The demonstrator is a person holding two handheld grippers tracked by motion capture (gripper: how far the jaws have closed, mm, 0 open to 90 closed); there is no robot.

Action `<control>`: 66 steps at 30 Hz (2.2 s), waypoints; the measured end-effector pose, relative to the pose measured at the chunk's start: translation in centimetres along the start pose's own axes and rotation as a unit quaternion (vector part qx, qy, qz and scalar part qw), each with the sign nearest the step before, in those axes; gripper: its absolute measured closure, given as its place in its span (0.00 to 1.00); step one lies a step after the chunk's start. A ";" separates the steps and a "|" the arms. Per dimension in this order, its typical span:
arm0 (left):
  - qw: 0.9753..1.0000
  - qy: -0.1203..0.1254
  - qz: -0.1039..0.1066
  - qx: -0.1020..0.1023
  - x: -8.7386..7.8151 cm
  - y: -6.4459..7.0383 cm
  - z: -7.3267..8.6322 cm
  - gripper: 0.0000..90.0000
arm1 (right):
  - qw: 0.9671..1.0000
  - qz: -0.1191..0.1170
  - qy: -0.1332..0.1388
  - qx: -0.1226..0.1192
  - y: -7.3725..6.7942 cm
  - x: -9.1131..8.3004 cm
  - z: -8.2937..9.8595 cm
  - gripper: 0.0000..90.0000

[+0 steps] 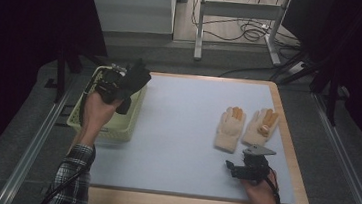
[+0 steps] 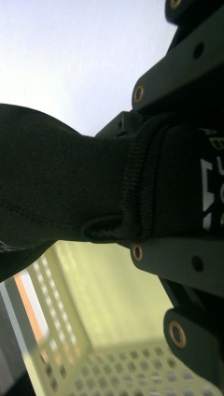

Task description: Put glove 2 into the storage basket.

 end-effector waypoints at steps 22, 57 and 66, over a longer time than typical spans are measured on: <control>0.991 -0.116 -0.065 -0.029 7.5 -8.5 6.6 0.68 | 1.000 0.000 0.000 0.000 0.0 0.0 0.0 0.22; 0.995 0.001 0.059 -0.081 3.7 -5.6 5.0 0.06 | 1.000 0.000 0.000 0.000 0.0 0.0 0.0 0.22; 0.996 0.037 0.075 -0.036 1.7 -2.9 4.2 0.04 | 1.000 0.000 0.000 0.000 0.0 0.0 0.0 0.22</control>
Point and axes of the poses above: each handheld gripper's, and its own axes: x roughly forward along the jaws, z roughly out of its underside, y roughly to its right, the point moved 10 cm from there along x, roughly forward along the jaws, and after that the axes turned 8 degrees about -z, right-handed, at the moved point
